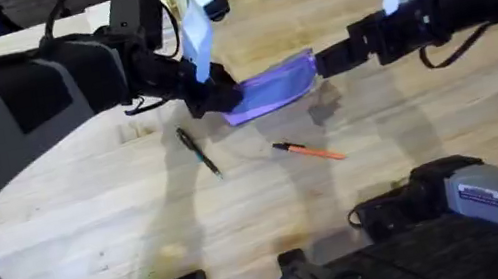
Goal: Unzip the bag, pick up the pens from the table one at a time and place them inside, then zip the bag closed.
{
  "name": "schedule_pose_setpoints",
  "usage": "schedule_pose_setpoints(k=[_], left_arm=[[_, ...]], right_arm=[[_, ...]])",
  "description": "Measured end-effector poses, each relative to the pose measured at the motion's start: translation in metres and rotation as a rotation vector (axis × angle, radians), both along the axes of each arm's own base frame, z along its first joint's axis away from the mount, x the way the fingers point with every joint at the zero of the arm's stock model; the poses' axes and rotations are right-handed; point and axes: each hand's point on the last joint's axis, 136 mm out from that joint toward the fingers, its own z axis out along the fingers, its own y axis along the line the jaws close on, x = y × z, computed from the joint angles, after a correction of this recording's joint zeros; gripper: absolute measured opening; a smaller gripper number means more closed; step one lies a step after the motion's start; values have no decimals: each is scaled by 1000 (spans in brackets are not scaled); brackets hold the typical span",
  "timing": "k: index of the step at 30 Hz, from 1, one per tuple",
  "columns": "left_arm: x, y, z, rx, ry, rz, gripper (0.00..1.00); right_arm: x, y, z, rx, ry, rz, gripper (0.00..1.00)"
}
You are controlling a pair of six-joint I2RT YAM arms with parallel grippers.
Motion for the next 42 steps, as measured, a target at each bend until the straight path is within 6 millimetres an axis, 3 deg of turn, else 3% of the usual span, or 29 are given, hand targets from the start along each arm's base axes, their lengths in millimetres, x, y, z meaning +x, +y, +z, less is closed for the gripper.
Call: schedule_pose_setpoints(k=[20, 29, 31, 38, 42], left_arm=[[1, 0, 0, 1, -4, 1, 42], [1, 0, 0, 1, -5, 1, 42], [1, 0, 0, 1, -5, 1, 42], [1, 0, 0, 1, -5, 1, 42], [1, 0, 0, 1, -5, 0, 42]], right_arm=[[28, -1, -42, 58, 136, -96, 996], [49, 8, -47, 66, 97, -88, 947], [51, 12, -45, 67, 84, -75, 901], [48, 18, -46, 72, 95, -64, 571], [44, 17, -48, 72, 119, -68, 515]])
